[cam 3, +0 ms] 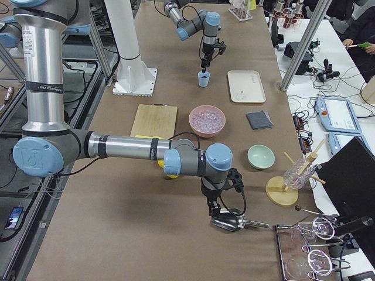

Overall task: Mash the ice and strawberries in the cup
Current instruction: 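Open the left gripper to drop the strawberry into the cup, then move the left gripper back toward the steel muddler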

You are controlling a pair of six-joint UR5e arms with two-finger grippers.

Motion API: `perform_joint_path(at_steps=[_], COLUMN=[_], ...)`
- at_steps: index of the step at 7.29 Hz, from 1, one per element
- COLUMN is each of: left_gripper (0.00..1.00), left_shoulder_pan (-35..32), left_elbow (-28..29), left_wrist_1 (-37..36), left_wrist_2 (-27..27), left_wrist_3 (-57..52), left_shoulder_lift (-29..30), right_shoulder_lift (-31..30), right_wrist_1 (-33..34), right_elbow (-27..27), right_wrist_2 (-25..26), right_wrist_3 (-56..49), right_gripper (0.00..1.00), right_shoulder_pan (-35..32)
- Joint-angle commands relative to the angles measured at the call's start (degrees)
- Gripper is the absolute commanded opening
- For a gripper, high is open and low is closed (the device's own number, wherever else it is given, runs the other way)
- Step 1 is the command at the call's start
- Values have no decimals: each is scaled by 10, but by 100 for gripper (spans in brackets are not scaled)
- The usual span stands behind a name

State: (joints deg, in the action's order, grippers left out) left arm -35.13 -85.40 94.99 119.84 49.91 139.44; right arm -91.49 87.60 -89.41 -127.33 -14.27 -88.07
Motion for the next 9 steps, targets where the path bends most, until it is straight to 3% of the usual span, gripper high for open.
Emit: perform_joint_path(at_steps=[1,2,3,5,9], left_gripper=[97,97,97,97,97], left_shoulder_pan=[-34,-60,-88,-161,-238], left_elbow=[-19,-32,-32,-29,2], left_wrist_1=[2,3,11,82,82], left_wrist_2=[5,13,54,119,145], left_wrist_3=[-4,-6,-8,-18,-151], left_shoulder_lift=[-35,-61,-78,-140,-203], right_shoulder_lift=[-1,-1,-1,-1,-3], right_wrist_1=[0,-1,-1,-1,-1], right_elbow=[2,1,2,0,-7], right_wrist_2=[0,0,1,0,-2], right_wrist_3=[-1,-1,-1,-1,0], right_gripper=[99,99,99,99,99], right_shoulder_pan=[0,0,0,0,0])
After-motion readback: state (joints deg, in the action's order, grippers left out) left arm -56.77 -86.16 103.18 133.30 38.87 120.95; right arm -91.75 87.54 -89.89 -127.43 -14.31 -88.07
